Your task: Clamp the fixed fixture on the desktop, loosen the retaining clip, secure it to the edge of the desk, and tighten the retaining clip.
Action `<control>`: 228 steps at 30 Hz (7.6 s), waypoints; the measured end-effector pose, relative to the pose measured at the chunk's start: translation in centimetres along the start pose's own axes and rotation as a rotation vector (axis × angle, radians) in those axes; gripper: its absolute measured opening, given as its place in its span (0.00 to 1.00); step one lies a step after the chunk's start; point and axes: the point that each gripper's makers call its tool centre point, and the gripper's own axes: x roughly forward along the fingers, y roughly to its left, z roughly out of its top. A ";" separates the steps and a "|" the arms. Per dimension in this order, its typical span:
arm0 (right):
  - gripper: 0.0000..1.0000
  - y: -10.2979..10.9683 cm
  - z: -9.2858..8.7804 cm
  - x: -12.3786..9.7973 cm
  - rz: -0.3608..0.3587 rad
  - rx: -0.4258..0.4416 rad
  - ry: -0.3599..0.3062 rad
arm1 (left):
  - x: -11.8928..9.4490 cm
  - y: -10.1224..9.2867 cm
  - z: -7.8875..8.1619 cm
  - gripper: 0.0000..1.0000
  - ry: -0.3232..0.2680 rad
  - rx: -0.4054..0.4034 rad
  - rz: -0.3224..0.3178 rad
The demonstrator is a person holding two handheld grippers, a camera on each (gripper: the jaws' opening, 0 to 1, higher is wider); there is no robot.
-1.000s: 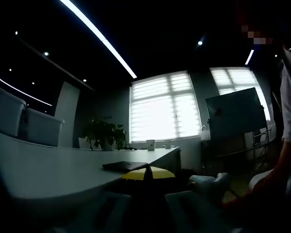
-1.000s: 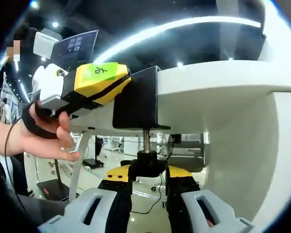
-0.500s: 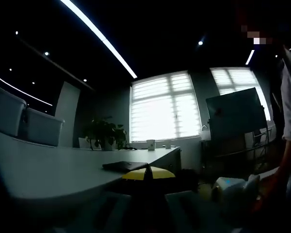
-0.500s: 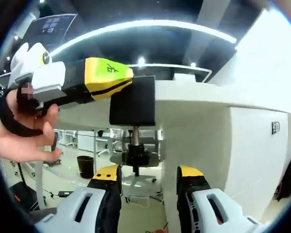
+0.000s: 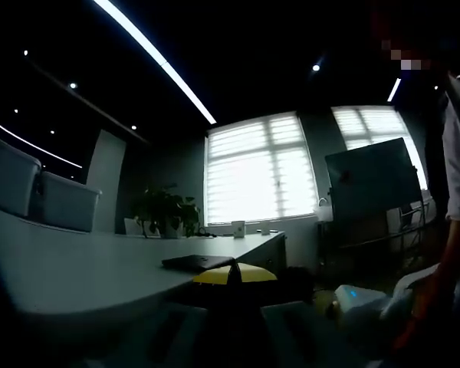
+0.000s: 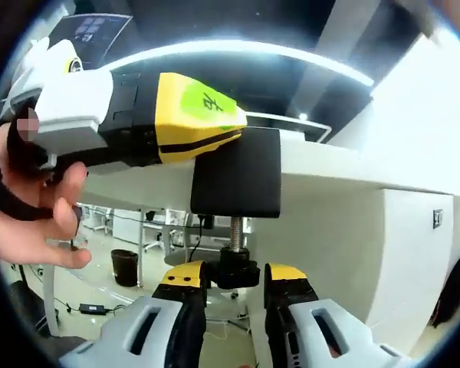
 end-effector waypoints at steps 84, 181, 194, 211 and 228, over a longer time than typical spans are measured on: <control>0.27 1.4 0.2 1.4 0.524 0.157 -0.006 | 0.0 0.1 0.0 0.01 -0.008 -0.004 0.003; 0.26 0.1 -0.2 0.2 -0.009 0.039 0.060 | -0.1 0.0 0.1 0.01 -0.018 -0.006 0.006; 0.26 1.8 -0.1 0.5 0.455 0.114 0.005 | -0.1 0.1 0.1 0.01 -0.024 -0.012 0.003; 0.50 0.8 -2.1 -1.1 0.344 0.059 0.108 | -0.2 0.1 0.1 0.01 -0.024 -0.006 0.005; 0.37 0.3 -0.2 -0.4 -0.013 -0.031 0.067 | -0.2 0.0 0.1 0.01 -0.014 -0.002 0.004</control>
